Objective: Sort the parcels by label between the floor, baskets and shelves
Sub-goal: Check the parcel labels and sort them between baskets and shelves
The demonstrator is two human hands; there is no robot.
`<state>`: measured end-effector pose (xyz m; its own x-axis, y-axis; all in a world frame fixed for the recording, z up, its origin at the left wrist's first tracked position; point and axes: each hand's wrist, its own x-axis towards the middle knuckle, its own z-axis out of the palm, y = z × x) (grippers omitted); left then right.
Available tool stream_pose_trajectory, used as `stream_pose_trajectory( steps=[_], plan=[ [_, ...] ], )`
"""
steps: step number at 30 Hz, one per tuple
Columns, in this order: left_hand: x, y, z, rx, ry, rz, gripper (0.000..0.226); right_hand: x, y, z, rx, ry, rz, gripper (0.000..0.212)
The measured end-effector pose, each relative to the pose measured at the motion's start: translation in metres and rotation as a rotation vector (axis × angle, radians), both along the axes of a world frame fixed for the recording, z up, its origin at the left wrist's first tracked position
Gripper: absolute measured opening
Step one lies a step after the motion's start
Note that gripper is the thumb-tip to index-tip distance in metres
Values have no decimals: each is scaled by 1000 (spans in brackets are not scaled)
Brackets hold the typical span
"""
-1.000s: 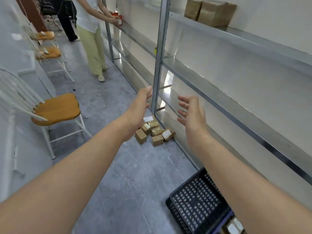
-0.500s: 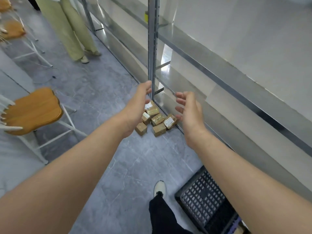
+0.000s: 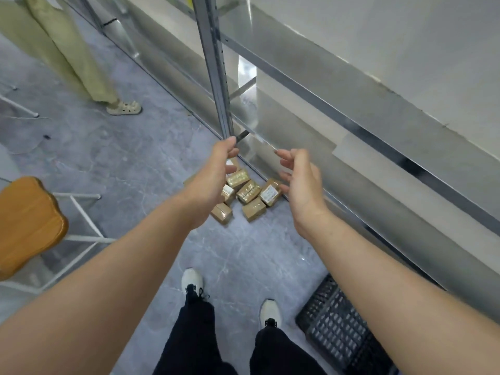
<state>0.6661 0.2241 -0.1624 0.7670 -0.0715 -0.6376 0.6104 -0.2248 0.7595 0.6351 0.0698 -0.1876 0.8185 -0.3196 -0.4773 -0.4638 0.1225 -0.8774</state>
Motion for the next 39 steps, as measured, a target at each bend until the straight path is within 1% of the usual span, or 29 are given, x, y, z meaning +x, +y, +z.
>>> stream_pose_trajectory(
  steps=[3, 9, 12, 16, 20, 22, 23, 25, 26, 31, 35, 37, 39],
  plan=[
    [48, 7, -26, -10, 18, -67, 63, 37, 8, -22, -5, 58, -67, 56],
    [156, 27, -87, -33, 91, -261, 74, 127, 45, -72, -67, 141, -221, 61],
    [202, 40, -128, -36, 122, -317, 61, 168, 61, -107, -62, 175, -297, 62],
    [244, 44, -189, 4, 195, -390, 58, 201, 67, -164, -47, 251, -383, 52],
    [271, 27, -269, 9, 205, -423, 53, 219, 58, -242, -4, 299, -454, 50],
    [279, 14, -315, 6, 230, -443, 54, 223, 49, -291, 23, 317, -486, 37],
    [282, 6, -339, 6, 243, -456, 58, 223, 42, -316, 30, 324, -498, 32],
    [288, -11, -386, 12, 260, -456, 67, 223, 30, -365, 46, 349, -522, 32],
    [290, -18, -410, 7, 269, -443, 68, 223, 24, -387, 52, 364, -534, 32],
    [299, -48, -523, 28, 318, -439, 60, 219, 2, -493, 36, 439, -513, 37],
    [304, -71, -606, 55, 351, -434, 60, 216, -16, -569, 12, 469, -471, 37],
    [305, -79, -645, 72, 353, -431, 60, 215, -23, -603, 14, 486, -449, 38],
    [307, -87, -683, 107, 315, -459, 59, 215, -32, -636, 6, 497, -416, 39]
  ],
)
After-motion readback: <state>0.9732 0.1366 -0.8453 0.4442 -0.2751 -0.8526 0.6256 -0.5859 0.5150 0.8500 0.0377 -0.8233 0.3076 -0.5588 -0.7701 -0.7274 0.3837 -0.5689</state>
